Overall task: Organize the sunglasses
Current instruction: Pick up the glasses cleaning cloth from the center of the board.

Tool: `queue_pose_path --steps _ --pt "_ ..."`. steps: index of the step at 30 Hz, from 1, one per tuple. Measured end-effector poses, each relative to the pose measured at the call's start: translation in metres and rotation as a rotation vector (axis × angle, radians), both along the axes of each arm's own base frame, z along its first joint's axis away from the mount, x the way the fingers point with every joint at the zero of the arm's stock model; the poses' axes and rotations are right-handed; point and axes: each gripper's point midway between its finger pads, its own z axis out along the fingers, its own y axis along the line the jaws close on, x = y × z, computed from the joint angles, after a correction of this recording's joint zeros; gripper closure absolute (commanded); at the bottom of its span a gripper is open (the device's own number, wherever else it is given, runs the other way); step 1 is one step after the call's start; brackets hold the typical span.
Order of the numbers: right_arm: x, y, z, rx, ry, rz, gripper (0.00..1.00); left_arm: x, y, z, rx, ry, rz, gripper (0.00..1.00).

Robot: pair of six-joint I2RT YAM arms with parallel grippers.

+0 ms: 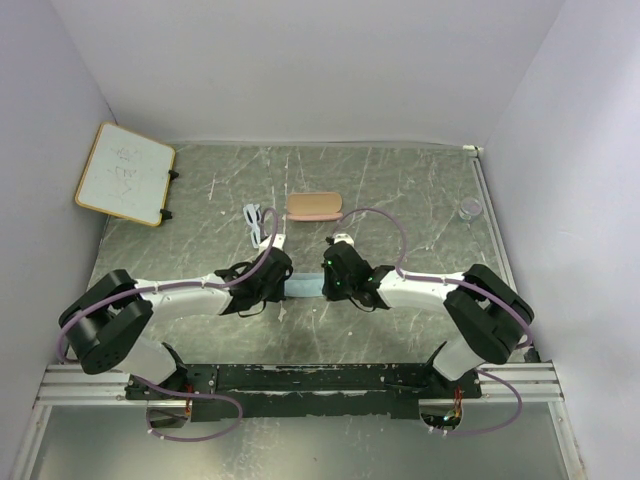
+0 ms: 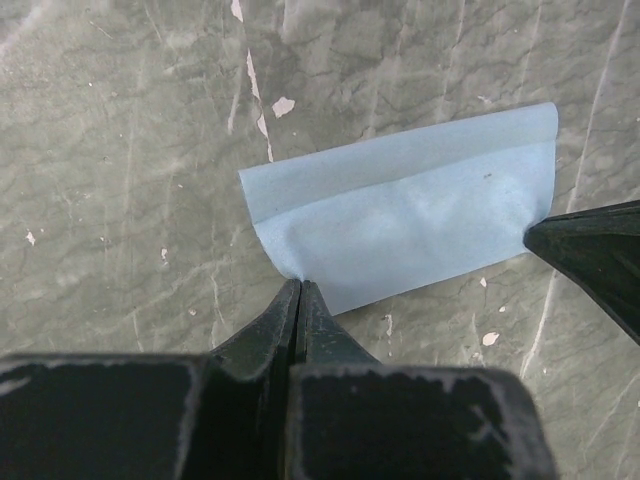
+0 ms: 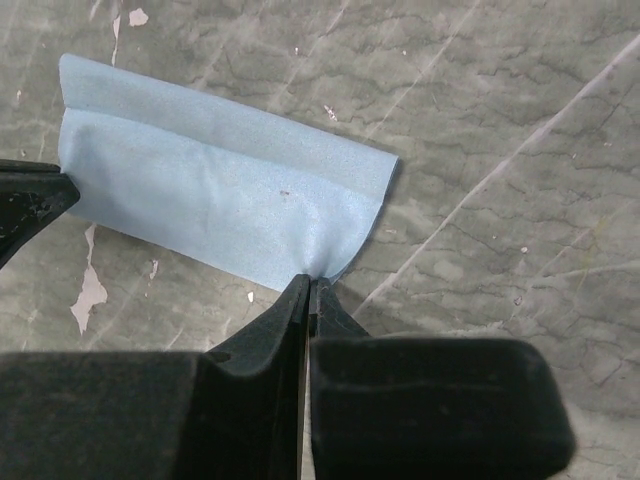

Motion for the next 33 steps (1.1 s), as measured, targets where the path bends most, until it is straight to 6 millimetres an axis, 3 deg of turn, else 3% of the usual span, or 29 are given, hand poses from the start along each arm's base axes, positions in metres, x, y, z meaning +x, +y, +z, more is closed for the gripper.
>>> queue_pose_path --steps 12,24,33 --pt "0.017 0.009 0.030 0.024 -0.079 -0.003 1.00 0.011 -0.007 0.019 -0.001 -0.044 -0.014 0.93" --pt "0.022 0.006 0.040 -0.002 -0.103 -0.005 1.00 0.020 -0.012 0.035 0.006 -0.081 -0.024 0.93" --pt "0.044 0.012 0.068 0.001 -0.179 -0.013 1.00 0.037 -0.022 0.059 -0.006 -0.138 -0.031 0.93"
